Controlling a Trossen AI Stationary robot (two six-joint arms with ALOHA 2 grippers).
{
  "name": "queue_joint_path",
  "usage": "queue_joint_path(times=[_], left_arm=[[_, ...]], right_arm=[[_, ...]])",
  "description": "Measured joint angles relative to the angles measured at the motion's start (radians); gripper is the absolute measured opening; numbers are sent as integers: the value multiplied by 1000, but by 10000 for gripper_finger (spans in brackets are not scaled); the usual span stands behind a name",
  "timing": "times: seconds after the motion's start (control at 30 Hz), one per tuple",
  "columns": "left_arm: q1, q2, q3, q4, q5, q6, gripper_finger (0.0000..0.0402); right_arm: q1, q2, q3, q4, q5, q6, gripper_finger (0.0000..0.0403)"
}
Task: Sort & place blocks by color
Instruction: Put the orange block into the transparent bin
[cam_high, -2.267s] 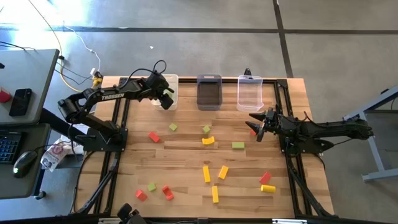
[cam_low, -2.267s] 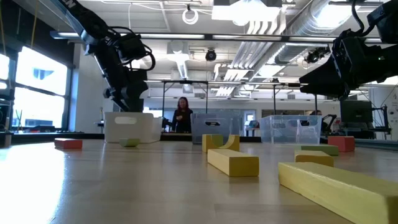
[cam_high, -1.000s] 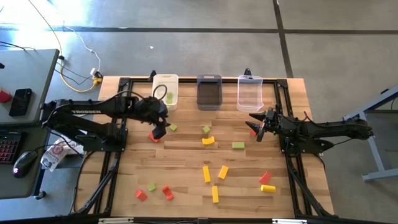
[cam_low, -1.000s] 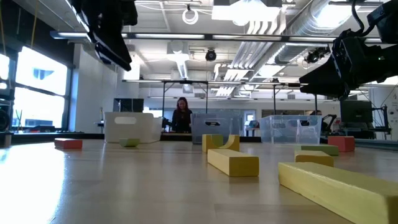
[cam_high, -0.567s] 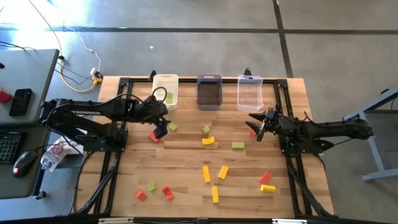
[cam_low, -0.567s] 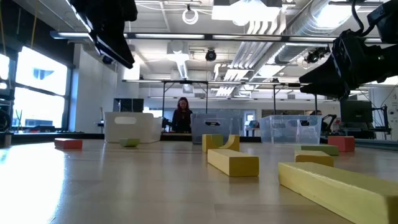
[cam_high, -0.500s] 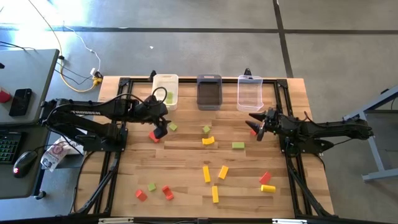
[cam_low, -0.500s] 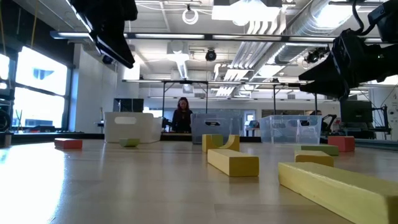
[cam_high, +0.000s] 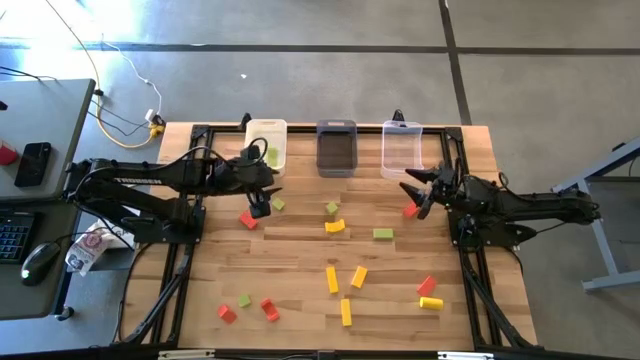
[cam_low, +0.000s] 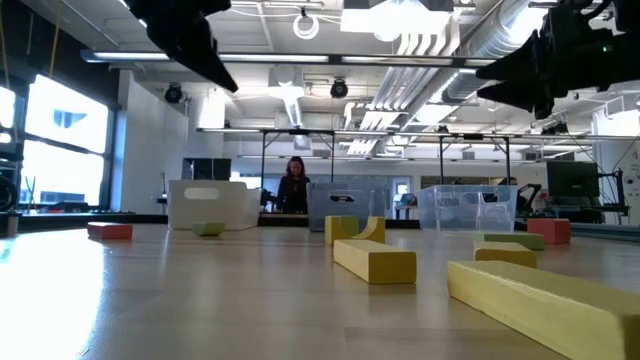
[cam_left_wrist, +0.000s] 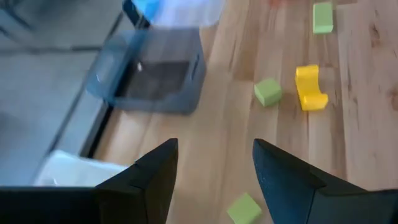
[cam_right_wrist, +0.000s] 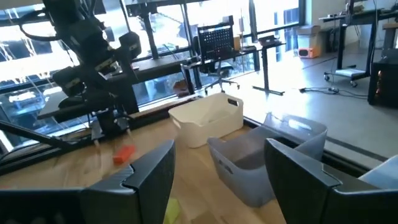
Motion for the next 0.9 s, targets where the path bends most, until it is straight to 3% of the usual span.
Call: queue_joint_path(times=[0.27, 0.5, 0.73, 0.9], left_arm=[[0, 0, 0, 136, 0, 181, 195], [0, 0, 0, 142, 0, 176, 195], [0, 3, 0, 128, 0, 104, 195], [0, 3, 0, 129, 0, 85, 195]], right_arm=[[0, 0, 79, -104, 60, 6, 232], [0, 47, 146, -175, 77, 67, 232], [0, 173, 308, -380, 70, 303, 232], [0, 281, 476, -585, 2, 464, 232]])
